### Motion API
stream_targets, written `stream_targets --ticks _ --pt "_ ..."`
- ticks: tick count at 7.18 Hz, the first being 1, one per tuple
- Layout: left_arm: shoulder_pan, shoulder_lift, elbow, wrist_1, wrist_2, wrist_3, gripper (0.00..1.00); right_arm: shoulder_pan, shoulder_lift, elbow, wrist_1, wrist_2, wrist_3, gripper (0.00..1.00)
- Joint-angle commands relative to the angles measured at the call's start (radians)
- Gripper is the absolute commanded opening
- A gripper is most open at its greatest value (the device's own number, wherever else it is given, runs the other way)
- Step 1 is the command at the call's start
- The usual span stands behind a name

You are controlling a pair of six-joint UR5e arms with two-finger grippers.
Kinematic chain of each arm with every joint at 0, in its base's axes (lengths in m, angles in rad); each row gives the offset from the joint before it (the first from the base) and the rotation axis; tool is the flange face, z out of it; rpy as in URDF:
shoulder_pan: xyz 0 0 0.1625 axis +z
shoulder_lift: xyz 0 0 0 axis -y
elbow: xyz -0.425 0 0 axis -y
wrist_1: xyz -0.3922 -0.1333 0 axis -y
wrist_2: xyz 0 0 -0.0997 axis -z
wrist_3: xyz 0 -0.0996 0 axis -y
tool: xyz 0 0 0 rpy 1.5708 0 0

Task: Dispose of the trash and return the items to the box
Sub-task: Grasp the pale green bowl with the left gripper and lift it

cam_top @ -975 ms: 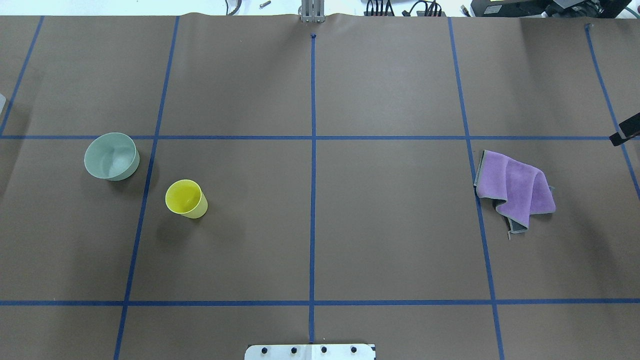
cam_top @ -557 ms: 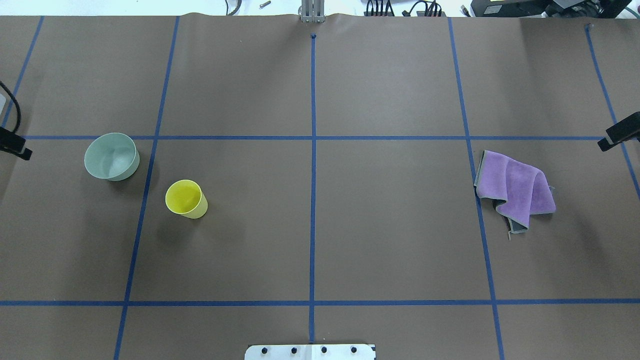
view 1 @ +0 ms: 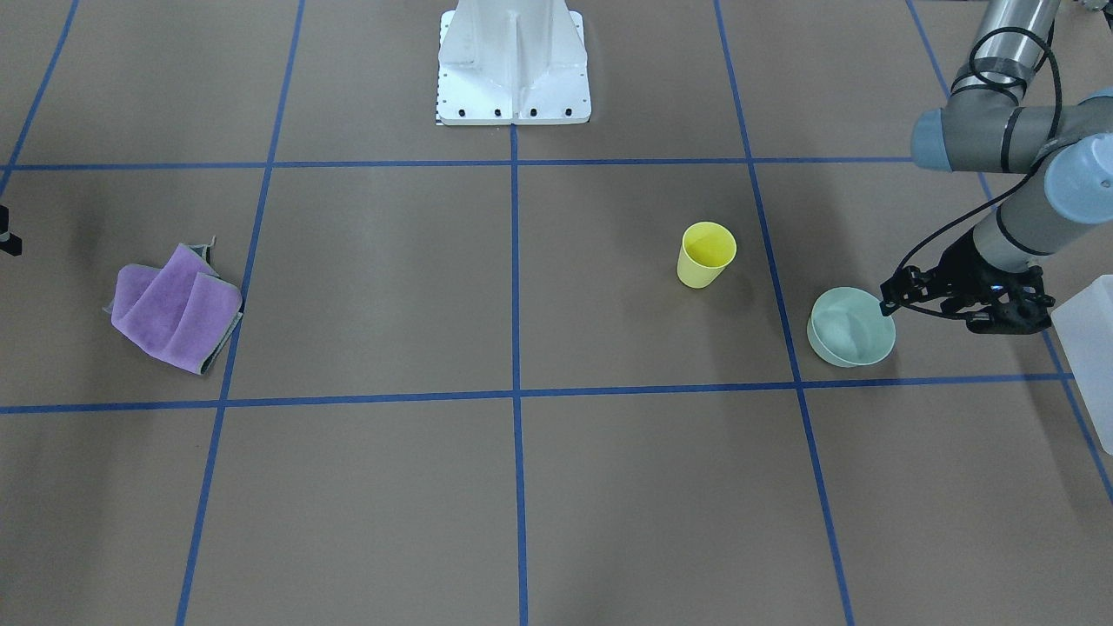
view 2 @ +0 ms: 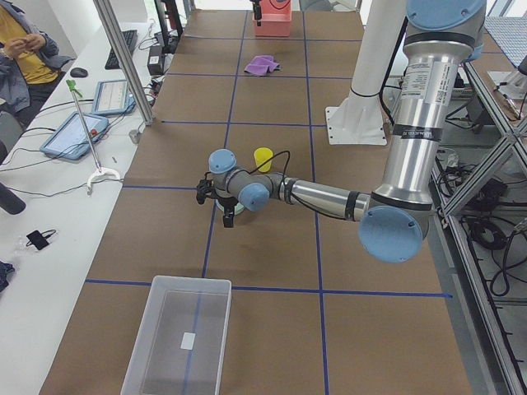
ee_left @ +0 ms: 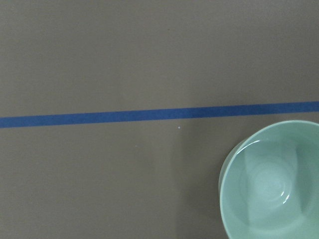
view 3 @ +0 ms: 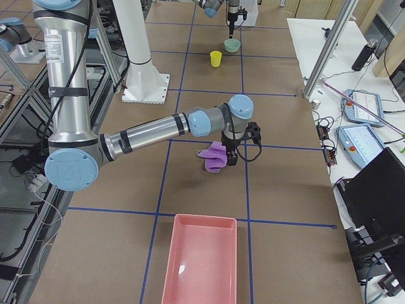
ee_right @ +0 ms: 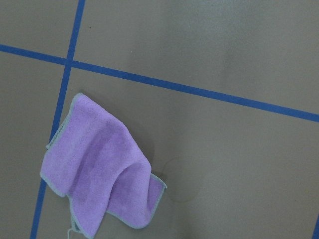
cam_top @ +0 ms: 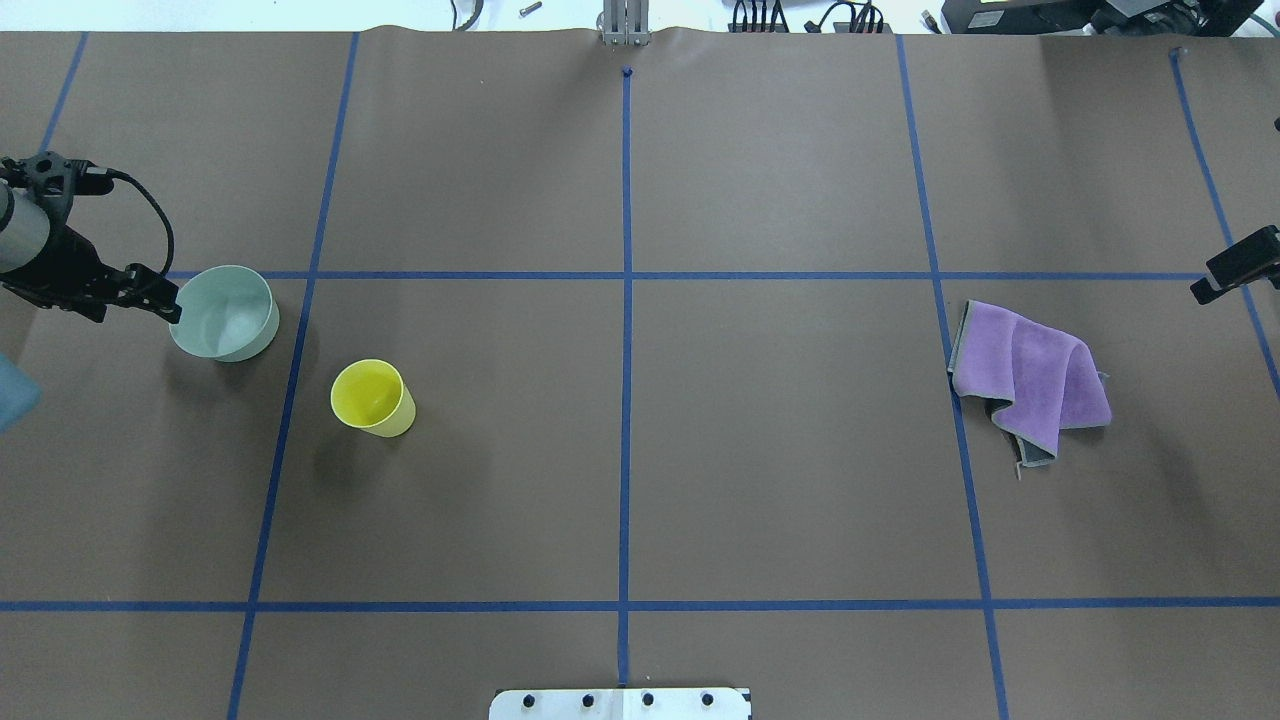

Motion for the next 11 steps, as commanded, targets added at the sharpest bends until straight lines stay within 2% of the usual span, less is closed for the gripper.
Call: stream_targets --ticks 1,2,5,6,7,8,9,10,11 --pt "0.030 -0.019 0.027 -0.004 0.002 -0.056 0.52 -0.005 -0.002 -0.001 0.000 0.000 0.001 1.00" --pt "0.035 -0.019 0.025 -0.004 -0.001 -0.057 0.01 -0.012 -0.002 -0.009 0.000 0.000 0.001 1.00" --pt "0.035 -0.033 0.018 0.001 -0.012 -0.073 0.00 -0.016 -0.002 -0.010 0.000 0.003 0.001 1.00" --pt "0.030 -0.039 -0.007 0.008 -0.091 -0.073 0.00 -0.016 0.001 -0.007 0.000 0.003 0.002 1.00" --pt "-0.078 -0.042 -0.015 0.010 -0.202 -0.054 0.00 -0.016 0.005 -0.009 0.000 0.002 0.004 1.00" --pt "-0.182 -0.037 -0.016 0.010 -0.266 0.035 0.00 -0.020 0.019 -0.010 0.002 0.000 0.019 1.00" --pt "-0.286 -0.013 0.005 0.017 -0.275 0.241 0.00 -0.025 0.030 -0.009 0.002 -0.001 0.034 1.00" --pt "-0.397 0.013 0.086 0.045 -0.268 0.505 0.00 -0.028 0.038 -0.009 0.002 -0.001 0.036 1.00" --pt "-0.499 0.006 0.217 0.091 -0.265 0.761 0.00 -0.038 0.060 -0.010 0.002 -0.003 0.060 1.00"
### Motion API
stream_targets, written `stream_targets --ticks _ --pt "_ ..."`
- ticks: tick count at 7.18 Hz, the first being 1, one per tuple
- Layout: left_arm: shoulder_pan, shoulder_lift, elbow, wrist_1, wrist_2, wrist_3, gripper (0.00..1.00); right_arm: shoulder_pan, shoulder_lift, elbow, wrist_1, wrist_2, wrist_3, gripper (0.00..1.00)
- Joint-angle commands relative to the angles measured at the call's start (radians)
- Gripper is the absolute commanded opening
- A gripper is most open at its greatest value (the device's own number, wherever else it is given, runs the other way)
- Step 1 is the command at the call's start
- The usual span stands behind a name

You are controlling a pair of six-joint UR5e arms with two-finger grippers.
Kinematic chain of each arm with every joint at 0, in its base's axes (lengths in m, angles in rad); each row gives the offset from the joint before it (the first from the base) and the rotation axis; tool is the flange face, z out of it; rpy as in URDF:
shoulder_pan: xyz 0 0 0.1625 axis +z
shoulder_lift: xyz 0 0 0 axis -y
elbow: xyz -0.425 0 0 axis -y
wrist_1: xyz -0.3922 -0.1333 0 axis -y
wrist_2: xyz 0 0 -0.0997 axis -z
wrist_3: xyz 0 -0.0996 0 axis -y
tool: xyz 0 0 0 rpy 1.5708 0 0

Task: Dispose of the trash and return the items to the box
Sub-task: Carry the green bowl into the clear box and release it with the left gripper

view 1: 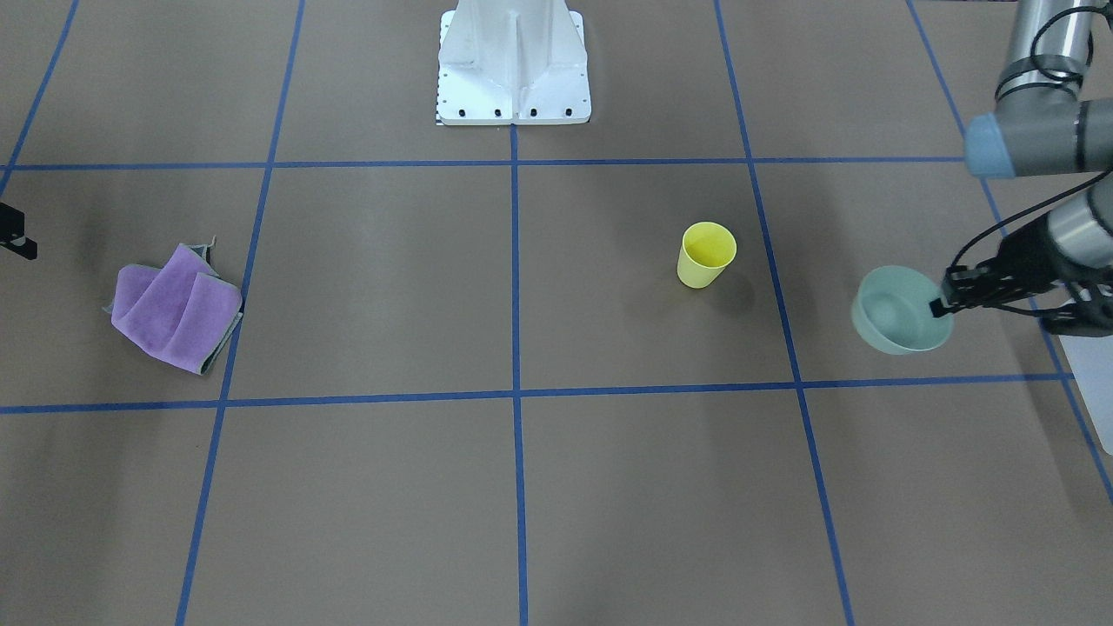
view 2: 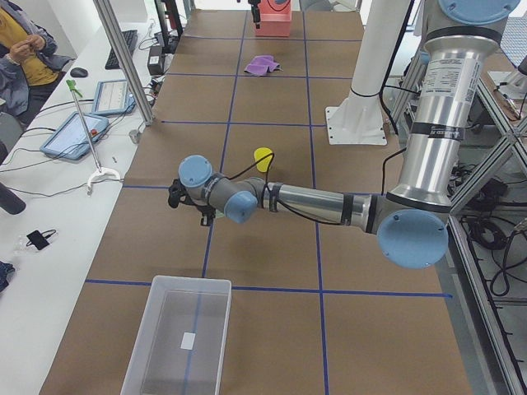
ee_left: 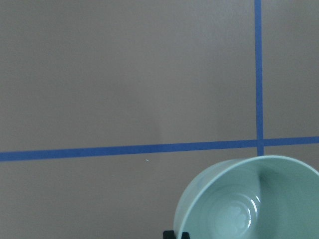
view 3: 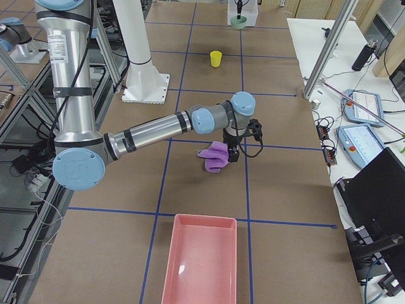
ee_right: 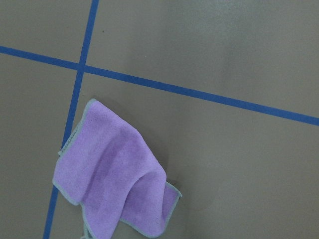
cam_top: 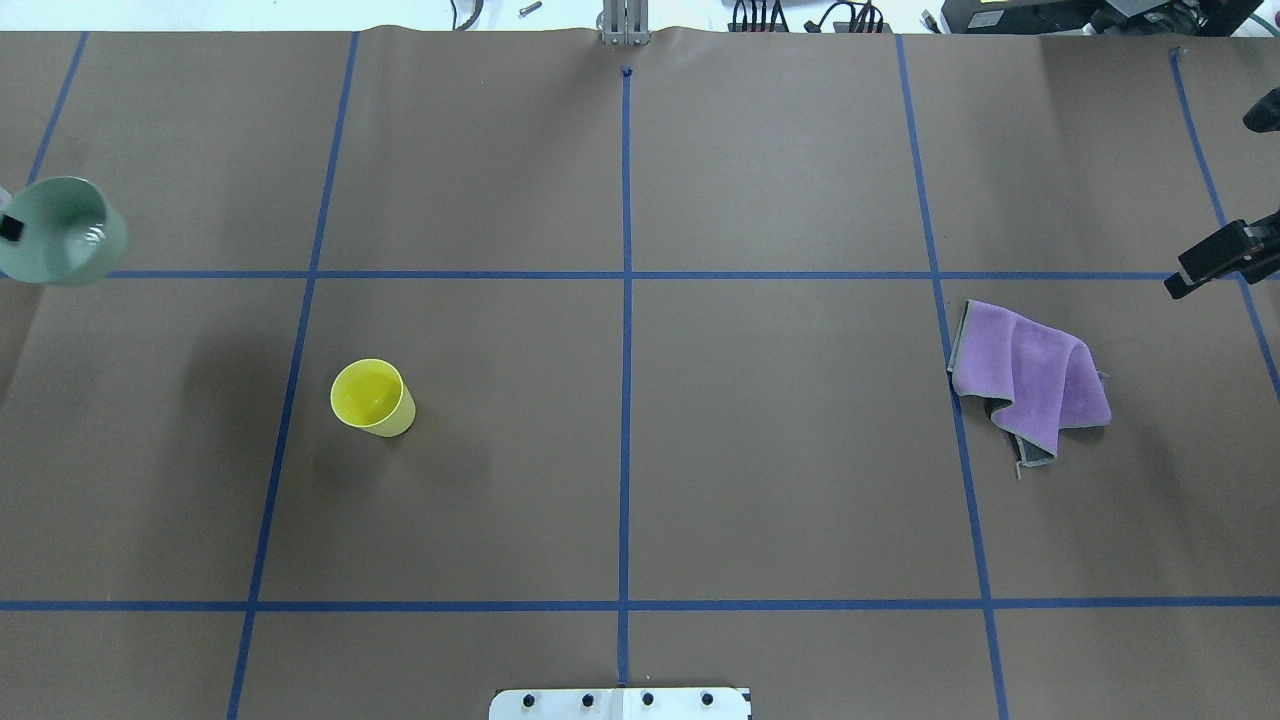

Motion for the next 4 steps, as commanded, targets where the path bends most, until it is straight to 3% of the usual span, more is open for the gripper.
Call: stream_targets --ticks 1,2,3,4 --pt "-0.181 -0.023 0.206 0.098 0.035 0.458 0.00 -0.025 0.033 0.003 0.002 -0.001 0.063 1.00" --pt "-0.228 -0.042 0.287 0.123 0.111 0.522 0.00 -0.025 0.031 0.002 0.044 -0.004 0.066 1.00" --pt "-0.273 -0.107 0.420 0.122 0.122 0.538 0.00 -0.025 0.025 -0.013 0.095 -0.039 0.071 1.00" --pt "-0.276 -0.137 0.491 0.118 0.124 0.524 0.00 -0.025 0.022 -0.015 0.104 -0.047 0.084 1.00"
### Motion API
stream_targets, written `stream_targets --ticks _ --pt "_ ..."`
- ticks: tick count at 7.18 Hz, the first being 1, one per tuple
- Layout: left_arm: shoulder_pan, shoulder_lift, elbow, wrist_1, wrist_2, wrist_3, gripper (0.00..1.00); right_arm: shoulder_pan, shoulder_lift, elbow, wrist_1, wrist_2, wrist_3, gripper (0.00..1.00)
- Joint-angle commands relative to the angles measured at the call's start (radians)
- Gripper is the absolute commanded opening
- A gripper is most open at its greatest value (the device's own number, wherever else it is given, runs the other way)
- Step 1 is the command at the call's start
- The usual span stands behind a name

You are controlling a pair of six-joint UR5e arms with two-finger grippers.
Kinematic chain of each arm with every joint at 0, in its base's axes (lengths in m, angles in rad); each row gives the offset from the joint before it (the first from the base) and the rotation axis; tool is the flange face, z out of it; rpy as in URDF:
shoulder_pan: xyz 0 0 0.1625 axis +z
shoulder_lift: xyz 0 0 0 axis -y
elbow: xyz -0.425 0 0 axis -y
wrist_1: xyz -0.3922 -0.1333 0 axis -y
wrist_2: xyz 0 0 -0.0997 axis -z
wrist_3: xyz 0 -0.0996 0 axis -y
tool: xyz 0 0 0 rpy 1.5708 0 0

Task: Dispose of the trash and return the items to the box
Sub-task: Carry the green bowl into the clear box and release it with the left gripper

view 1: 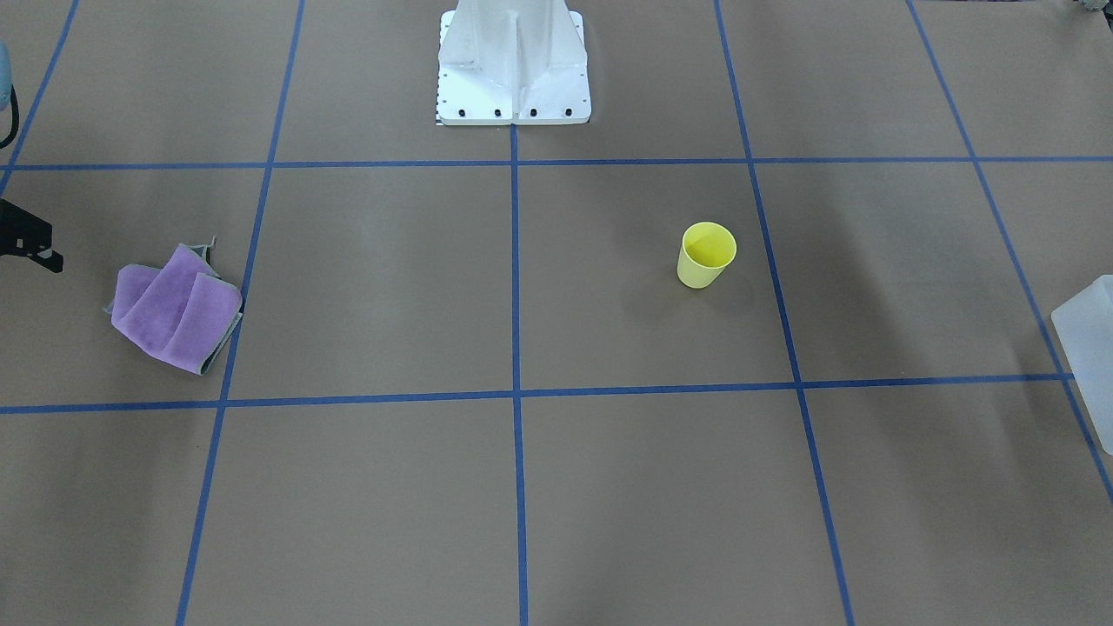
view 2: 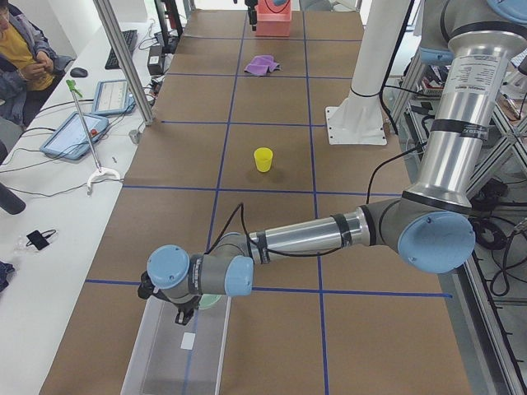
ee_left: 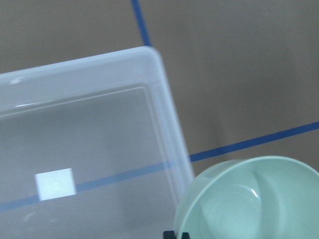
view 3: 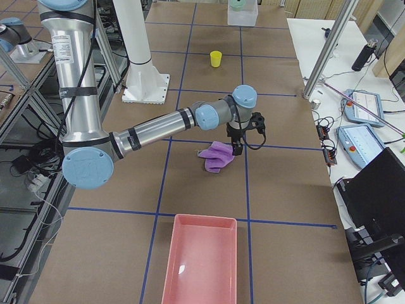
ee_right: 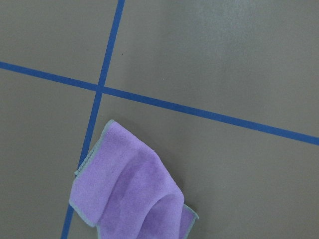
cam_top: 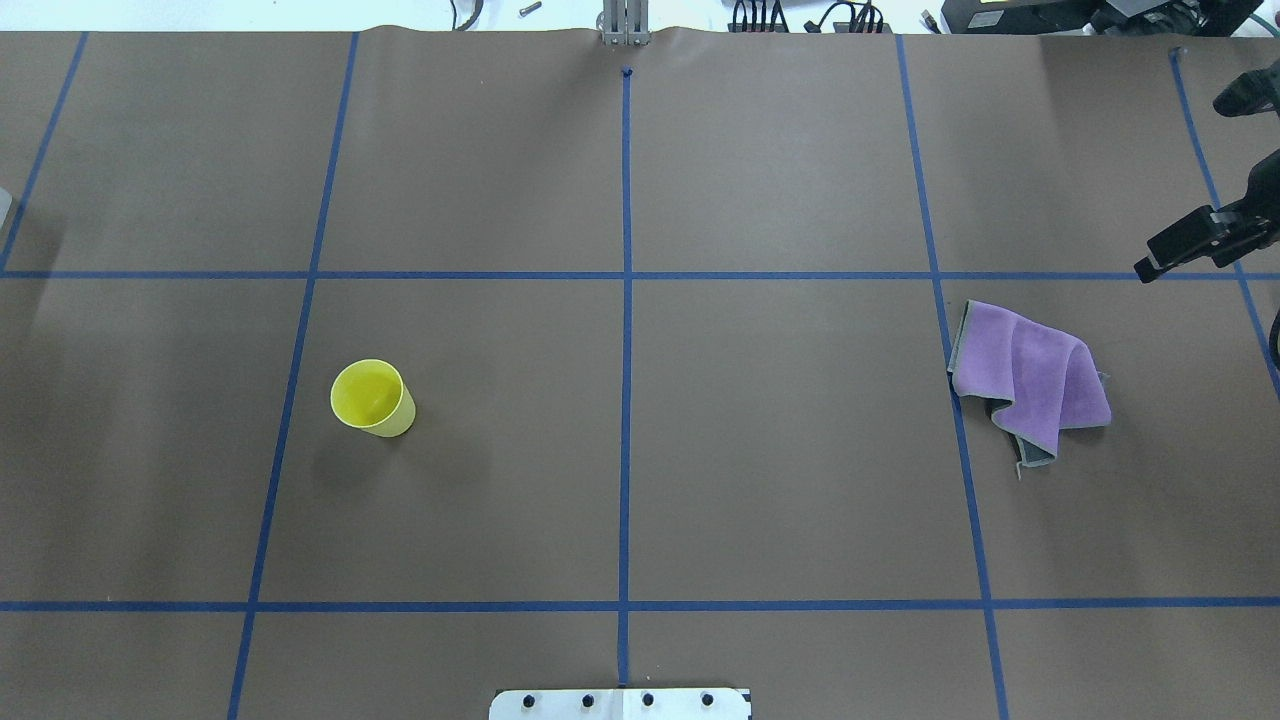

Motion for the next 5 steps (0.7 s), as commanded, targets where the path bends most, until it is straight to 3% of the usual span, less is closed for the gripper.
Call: stream_targets --ticks 1,3,5 --pt "-0.027 -0.067 0.173 -0.009 0.029 -0.040 0.00 -0.007 -0.004 -0.014 0.031 -0.017 0.016 1.00" --pt "-0.024 -0.126 0.340 -0.203 0.039 -0.190 0.00 -0.007 -0.008 -0.028 0.039 -0.017 0.016 1.00" --pt "-0.014 -0.130 0.362 -0.256 0.042 -0.279 0.00 -0.009 -0.008 -0.043 0.057 -0.015 0.016 1.00"
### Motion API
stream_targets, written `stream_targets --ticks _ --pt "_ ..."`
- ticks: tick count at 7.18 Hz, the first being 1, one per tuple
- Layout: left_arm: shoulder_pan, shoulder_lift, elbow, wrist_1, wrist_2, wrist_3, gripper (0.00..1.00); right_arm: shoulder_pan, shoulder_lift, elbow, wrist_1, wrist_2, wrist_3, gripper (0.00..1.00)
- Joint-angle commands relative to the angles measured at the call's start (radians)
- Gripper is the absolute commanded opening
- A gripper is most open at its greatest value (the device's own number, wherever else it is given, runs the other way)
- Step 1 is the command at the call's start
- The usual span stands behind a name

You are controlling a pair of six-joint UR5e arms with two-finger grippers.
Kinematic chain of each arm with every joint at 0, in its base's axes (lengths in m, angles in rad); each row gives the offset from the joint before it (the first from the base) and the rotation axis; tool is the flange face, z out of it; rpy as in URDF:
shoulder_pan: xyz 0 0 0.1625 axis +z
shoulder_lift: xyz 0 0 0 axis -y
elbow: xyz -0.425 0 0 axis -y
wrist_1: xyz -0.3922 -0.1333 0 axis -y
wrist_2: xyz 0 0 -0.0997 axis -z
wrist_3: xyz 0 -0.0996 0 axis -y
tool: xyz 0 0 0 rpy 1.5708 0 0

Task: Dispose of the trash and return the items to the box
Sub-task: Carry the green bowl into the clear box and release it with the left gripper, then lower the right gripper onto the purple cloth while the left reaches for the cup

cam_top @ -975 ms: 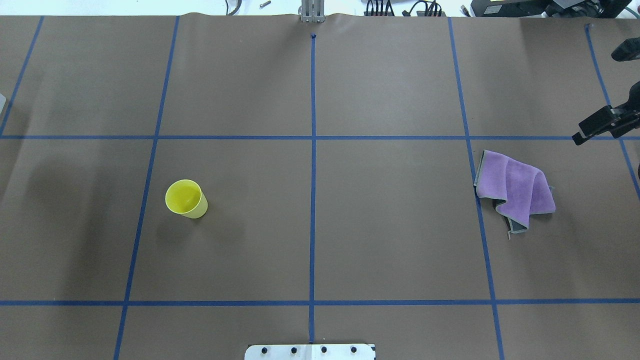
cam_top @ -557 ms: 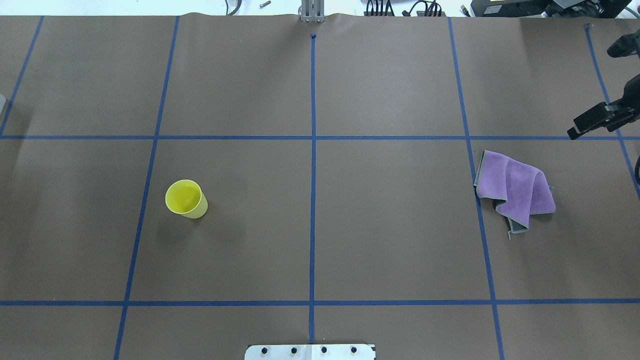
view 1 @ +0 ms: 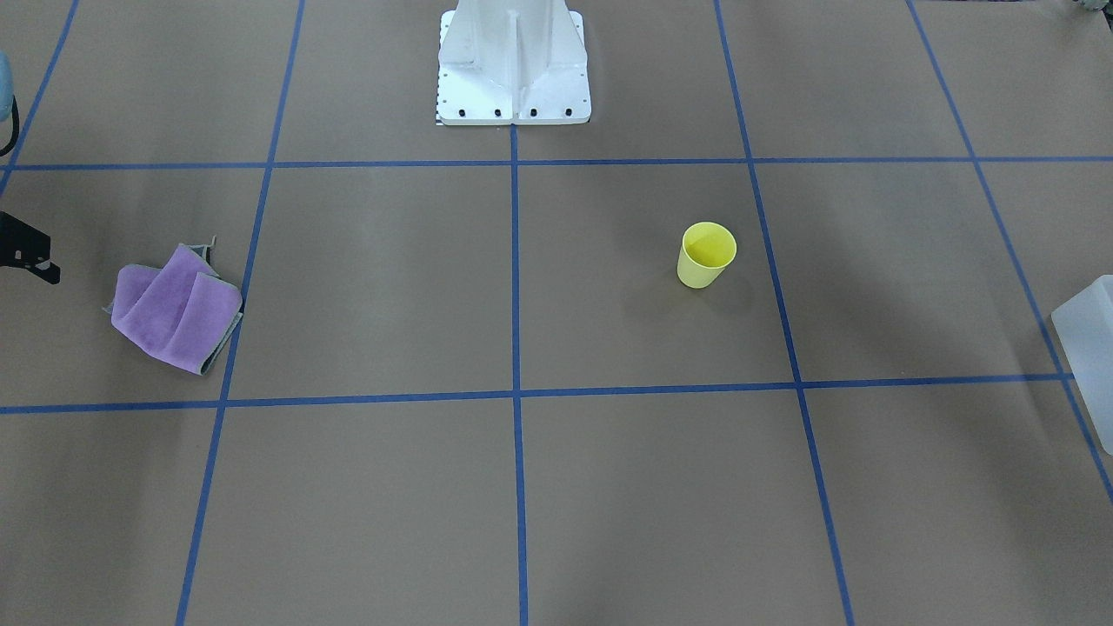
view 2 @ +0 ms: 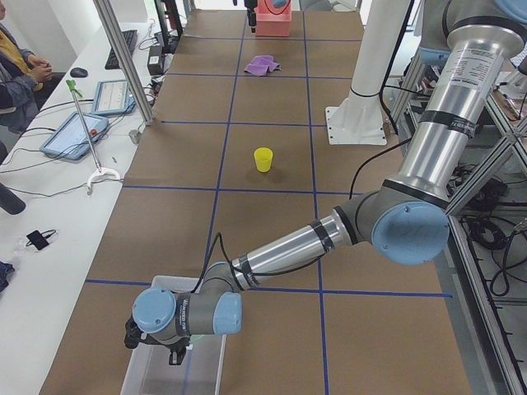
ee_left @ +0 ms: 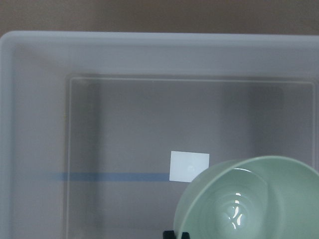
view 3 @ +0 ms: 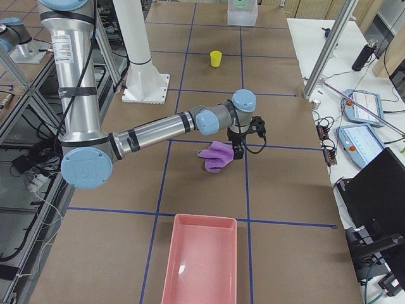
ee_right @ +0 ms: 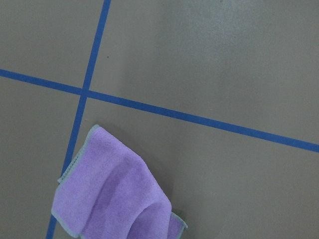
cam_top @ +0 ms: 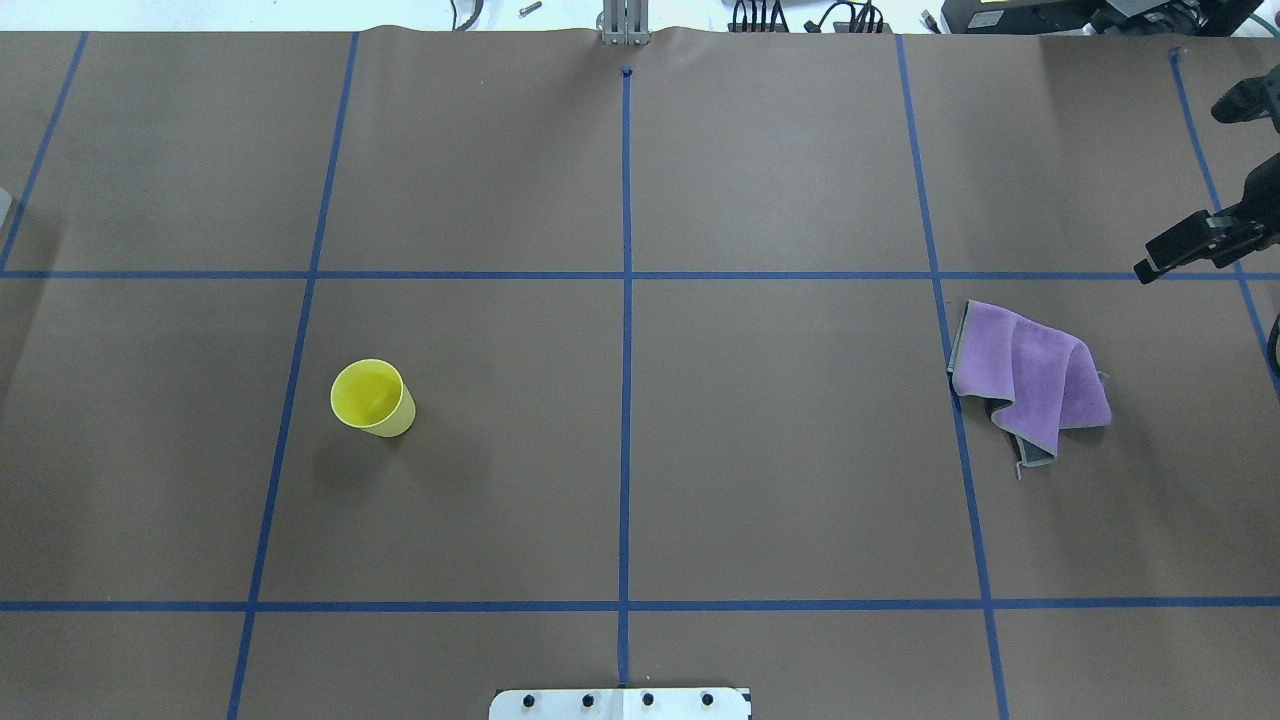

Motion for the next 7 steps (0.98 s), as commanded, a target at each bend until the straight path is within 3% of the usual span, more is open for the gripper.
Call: stream_targets --ticks 1,2,3,4,5,7 --pt "0.026 -0.005 0.023 -0.035 -0.002 -0.073 0.00 -0.001 0.000 -0.017 0.023 0.000 0.000 1.00" --pt "0.044 -0.006 0.020 -0.035 -0.005 -0.073 0.09 -0.001 0.006 -0.049 0.051 0.000 0.000 1.00" --pt "0.054 -0.006 0.006 -0.035 -0.006 -0.074 0.59 -0.021 0.015 -0.110 0.125 -0.002 0.023 1.00" --pt "0.057 0.000 -0.052 -0.029 -0.031 -0.117 0.85 -0.054 0.026 -0.165 0.226 -0.006 0.117 1.00" --pt "0.058 0.015 -0.180 -0.020 -0.040 -0.257 0.87 -0.108 0.026 -0.184 0.306 -0.038 0.237 1.00" --pt "0.069 0.032 -0.430 0.134 -0.125 -0.475 0.89 -0.223 0.014 -0.184 0.380 -0.121 0.392 1.00"
